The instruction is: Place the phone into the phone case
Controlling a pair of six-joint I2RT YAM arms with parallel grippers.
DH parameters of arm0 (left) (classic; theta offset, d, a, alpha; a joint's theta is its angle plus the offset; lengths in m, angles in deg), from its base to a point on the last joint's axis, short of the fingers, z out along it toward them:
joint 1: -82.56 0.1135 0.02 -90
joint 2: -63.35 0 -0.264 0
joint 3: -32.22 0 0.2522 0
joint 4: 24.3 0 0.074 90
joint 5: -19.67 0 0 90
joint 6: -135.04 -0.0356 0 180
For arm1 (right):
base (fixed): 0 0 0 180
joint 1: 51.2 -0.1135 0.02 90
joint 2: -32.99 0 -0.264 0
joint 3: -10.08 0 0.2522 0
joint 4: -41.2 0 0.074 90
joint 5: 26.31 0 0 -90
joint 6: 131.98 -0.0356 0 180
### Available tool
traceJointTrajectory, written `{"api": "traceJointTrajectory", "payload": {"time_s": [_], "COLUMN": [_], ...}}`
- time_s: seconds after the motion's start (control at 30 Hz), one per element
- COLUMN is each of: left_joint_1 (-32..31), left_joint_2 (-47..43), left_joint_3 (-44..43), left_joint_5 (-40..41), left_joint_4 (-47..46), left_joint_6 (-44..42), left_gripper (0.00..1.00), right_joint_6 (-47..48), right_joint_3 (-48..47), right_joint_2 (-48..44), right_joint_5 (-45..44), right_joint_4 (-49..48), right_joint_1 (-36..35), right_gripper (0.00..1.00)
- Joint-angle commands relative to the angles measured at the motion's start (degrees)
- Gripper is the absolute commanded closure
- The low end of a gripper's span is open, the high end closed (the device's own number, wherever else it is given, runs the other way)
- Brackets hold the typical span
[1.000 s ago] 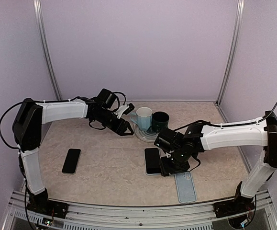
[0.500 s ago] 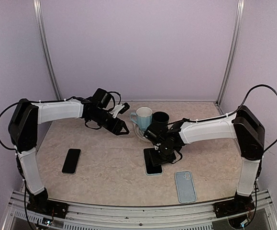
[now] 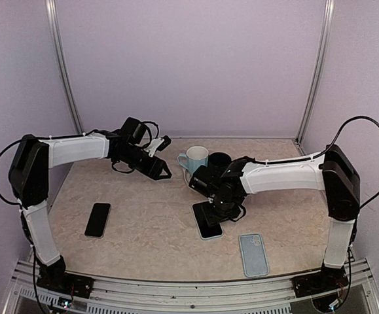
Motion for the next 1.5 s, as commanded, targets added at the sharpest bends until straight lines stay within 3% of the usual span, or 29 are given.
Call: {"api": "traceJointTrajectory", "payload": {"time_s": [0.0, 0.13, 0.3, 0.53, 1.03, 1.13, 1.3, 1.47], "left_joint_1": [0.5, 0.5, 0.4, 0.5, 0.5, 0.5, 0.5, 0.5], "left_joint_2": [-3.0, -4.0, -3.8, -4.4, -3.1, -2.8, -2.9, -3.1], "left_joint_3": [-0.8, 0.1, -0.2, -0.4, -1.7, -1.9, -1.8, -2.0], "left_joint_5": [0.3, 1.0, 1.3, 2.7, 3.4, 3.4, 3.9, 4.4], "left_joint_4": [-1.0, -1.7, -1.4, -0.4, 1.0, 1.2, 1.3, 1.3], "left_joint_6": [-0.5, -0.9, -0.8, -2.6, -3.0, -2.9, -3.3, -3.5], "left_gripper": [0.39, 0.39, 0.31, 0.14, 0.12, 0.12, 0.12, 0.12], "right_joint_6": [-3.9, -11.9, -19.5, -26.0, -21.2, -18.2, -15.5, -8.6], "right_joint_3": [-4.1, 8.7, 23.6, 27.7, 31.2, 29.2, 27.7, 23.8], "right_joint_2": [-8.3, -17.8, -30.0, -31.4, -22.5, -19.6, -16.3, -16.9], "right_joint_5": [-4.9, -1.4, 8.5, 9.3, 12.1, 12.1, 10.3, 5.2], "right_joint_4": [10.3, 13.7, 6.9, 10.4, -3.3, -5.2, -2.0, -3.3], "right_joint_1": [-0.7, -1.2, -3.0, -8.0, -7.7, -7.0, -4.1, 1.0], "right_gripper": [0.46, 0.42, 0.3, 0.29, 0.54, 0.64, 0.9, 1.0]}}
